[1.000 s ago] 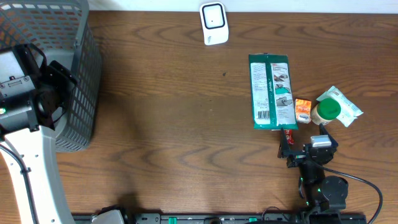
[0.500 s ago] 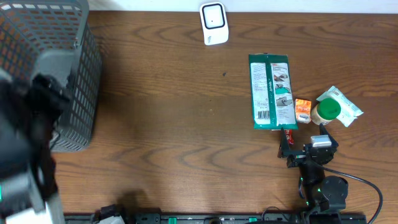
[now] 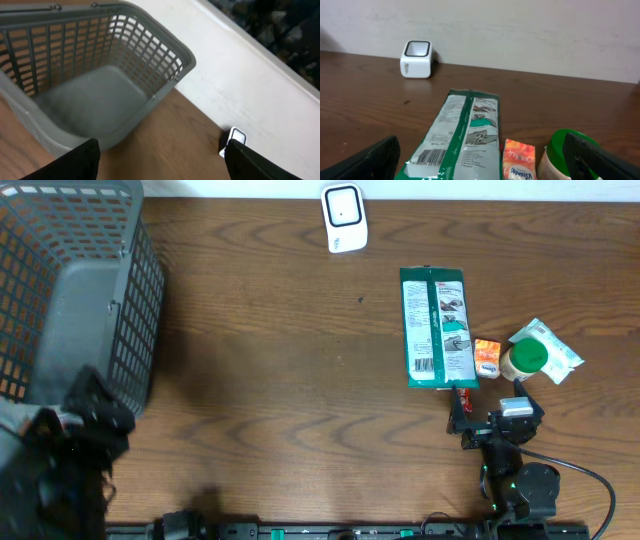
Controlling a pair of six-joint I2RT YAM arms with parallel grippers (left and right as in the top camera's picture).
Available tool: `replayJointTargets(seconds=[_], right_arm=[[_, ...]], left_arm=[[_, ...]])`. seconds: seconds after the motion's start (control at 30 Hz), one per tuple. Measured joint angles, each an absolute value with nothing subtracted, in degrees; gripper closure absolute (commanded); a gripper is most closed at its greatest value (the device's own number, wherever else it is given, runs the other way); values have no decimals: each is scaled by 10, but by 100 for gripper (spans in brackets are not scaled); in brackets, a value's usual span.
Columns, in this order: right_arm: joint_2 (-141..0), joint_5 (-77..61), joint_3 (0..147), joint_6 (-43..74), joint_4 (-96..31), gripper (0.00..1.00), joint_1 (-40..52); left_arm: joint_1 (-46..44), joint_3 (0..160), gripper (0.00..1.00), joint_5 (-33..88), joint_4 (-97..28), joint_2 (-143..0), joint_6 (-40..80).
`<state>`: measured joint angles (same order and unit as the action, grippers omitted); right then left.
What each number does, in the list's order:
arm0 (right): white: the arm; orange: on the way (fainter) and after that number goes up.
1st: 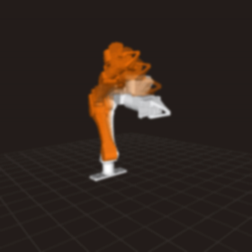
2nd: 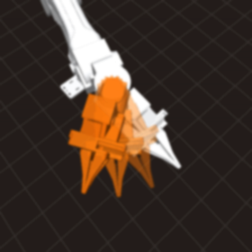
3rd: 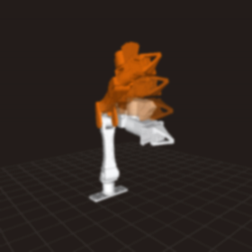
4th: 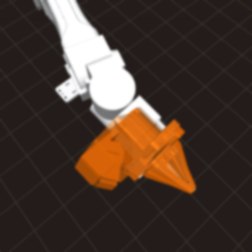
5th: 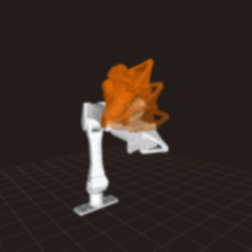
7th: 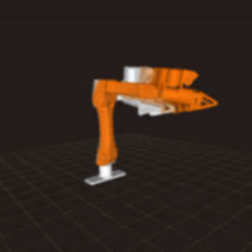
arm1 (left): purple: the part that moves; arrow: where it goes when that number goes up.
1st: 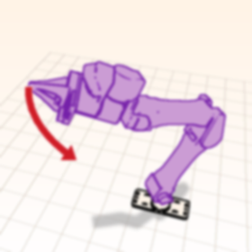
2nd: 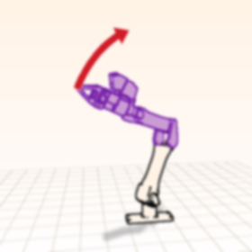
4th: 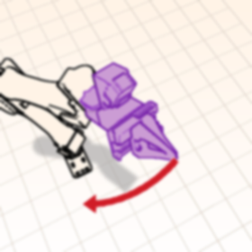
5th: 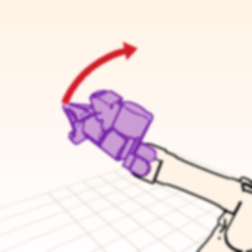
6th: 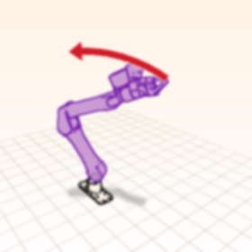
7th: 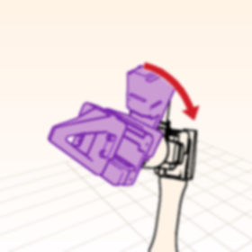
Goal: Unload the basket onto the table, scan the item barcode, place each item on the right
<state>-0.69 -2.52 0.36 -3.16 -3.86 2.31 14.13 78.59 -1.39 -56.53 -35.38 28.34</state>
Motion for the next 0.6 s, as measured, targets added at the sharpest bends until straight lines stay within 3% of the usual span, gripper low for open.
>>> replayJointTargets(seconds=[0.6], right_arm=[[-7,-23,4,-32,-39,1,23]], left_arm=[[89,486,20,-32,-508,-49,285]])
